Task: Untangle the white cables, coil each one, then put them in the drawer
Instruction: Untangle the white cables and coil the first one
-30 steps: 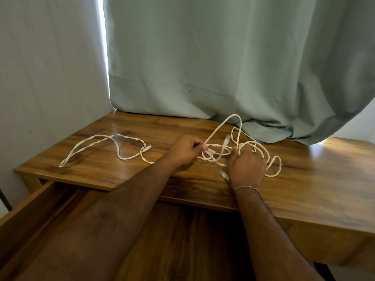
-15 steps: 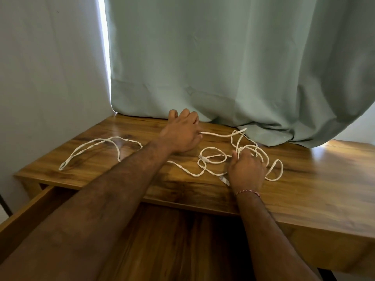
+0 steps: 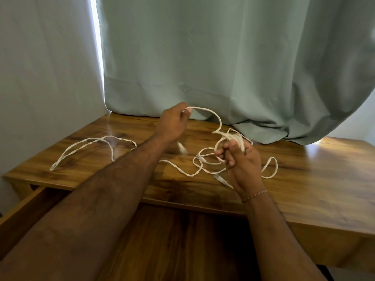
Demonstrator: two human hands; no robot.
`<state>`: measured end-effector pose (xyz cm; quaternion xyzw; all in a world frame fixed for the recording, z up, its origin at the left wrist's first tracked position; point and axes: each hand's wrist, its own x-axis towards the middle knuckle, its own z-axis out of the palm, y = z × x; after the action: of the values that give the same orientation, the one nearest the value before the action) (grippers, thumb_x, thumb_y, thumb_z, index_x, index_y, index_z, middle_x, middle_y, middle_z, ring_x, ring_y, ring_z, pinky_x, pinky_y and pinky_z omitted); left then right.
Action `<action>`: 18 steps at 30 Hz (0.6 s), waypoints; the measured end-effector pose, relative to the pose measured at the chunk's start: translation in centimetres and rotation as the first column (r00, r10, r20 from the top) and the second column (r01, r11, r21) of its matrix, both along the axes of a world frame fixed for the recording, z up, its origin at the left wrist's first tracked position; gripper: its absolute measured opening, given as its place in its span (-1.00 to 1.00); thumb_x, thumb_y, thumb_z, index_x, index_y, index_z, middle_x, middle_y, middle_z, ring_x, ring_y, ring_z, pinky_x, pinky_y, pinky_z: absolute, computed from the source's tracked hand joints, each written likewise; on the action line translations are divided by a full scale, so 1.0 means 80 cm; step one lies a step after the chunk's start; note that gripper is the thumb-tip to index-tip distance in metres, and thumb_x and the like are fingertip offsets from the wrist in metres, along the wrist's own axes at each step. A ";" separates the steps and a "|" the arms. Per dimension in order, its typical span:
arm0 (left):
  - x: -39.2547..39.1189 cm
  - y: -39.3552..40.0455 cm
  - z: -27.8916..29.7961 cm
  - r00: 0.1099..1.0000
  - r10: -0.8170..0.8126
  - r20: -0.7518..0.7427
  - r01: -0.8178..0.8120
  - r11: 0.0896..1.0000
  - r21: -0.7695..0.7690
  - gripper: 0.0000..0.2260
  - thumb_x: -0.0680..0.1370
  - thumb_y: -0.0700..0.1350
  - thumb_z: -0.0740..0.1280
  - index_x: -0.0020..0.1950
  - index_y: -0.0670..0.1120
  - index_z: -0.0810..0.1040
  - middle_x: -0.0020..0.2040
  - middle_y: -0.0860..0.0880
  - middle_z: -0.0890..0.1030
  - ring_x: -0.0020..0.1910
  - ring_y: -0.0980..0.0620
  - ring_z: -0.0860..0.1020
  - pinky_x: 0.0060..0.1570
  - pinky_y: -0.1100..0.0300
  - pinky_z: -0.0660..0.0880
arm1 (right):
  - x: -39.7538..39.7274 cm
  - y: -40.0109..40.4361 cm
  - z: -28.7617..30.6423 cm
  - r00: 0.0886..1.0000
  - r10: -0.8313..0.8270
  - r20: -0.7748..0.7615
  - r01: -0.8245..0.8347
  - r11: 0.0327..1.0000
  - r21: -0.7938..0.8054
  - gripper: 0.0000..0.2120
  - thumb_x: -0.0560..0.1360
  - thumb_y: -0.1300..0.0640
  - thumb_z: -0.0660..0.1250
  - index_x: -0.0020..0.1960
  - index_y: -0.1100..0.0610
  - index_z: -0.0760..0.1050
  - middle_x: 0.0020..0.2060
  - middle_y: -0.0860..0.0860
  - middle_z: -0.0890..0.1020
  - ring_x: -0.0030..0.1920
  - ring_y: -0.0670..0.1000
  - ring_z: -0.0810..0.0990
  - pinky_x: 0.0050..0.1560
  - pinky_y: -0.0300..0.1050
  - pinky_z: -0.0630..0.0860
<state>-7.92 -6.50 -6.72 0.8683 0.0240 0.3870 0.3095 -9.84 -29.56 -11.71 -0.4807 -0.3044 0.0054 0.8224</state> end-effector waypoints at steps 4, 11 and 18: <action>-0.004 0.008 0.007 0.989 0.141 0.041 -0.146 0.939 0.312 -0.71 0.73 0.11 0.14 0.22 -0.01 0.57 -0.07 0.01 0.60 -0.14 0.00 0.56 -0.23 0.15 0.42 | -0.005 -0.011 0.018 0.946 0.280 -0.160 -0.192 0.888 0.417 -0.73 0.66 0.09 0.19 -0.12 0.19 0.54 -0.54 -0.03 0.44 -0.26 -0.02 0.62 -0.14 -0.17 0.60; -0.047 -0.015 -0.026 0.984 0.055 -0.170 0.097 0.634 0.767 -0.68 0.71 0.15 0.12 0.26 0.04 0.58 0.07 -0.02 0.59 -0.03 -0.05 0.60 -0.24 0.14 0.34 | 0.010 -0.017 0.016 0.910 0.304 -0.283 -0.019 0.711 0.703 -0.73 0.71 0.14 0.20 -0.10 0.24 0.52 -0.32 0.09 0.60 -0.08 0.06 0.72 0.06 -0.07 0.66; -0.087 -0.032 -0.044 0.949 -0.196 -0.247 0.305 0.370 0.878 -0.57 0.67 0.17 -0.02 0.20 0.02 0.57 -0.03 -0.01 0.58 -0.11 -0.01 0.57 -0.30 0.15 0.43 | 0.006 -0.002 0.017 0.902 -0.082 -0.423 0.286 0.848 0.446 -0.85 0.70 0.20 0.21 0.14 0.28 0.48 -0.01 0.23 0.74 0.05 0.14 0.74 0.08 -0.03 0.67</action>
<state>-14.87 -9.09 -10.20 0.9075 -0.3056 0.2422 -0.1562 -9.38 -29.69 -10.36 -0.2691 -0.0776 -0.0584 0.9582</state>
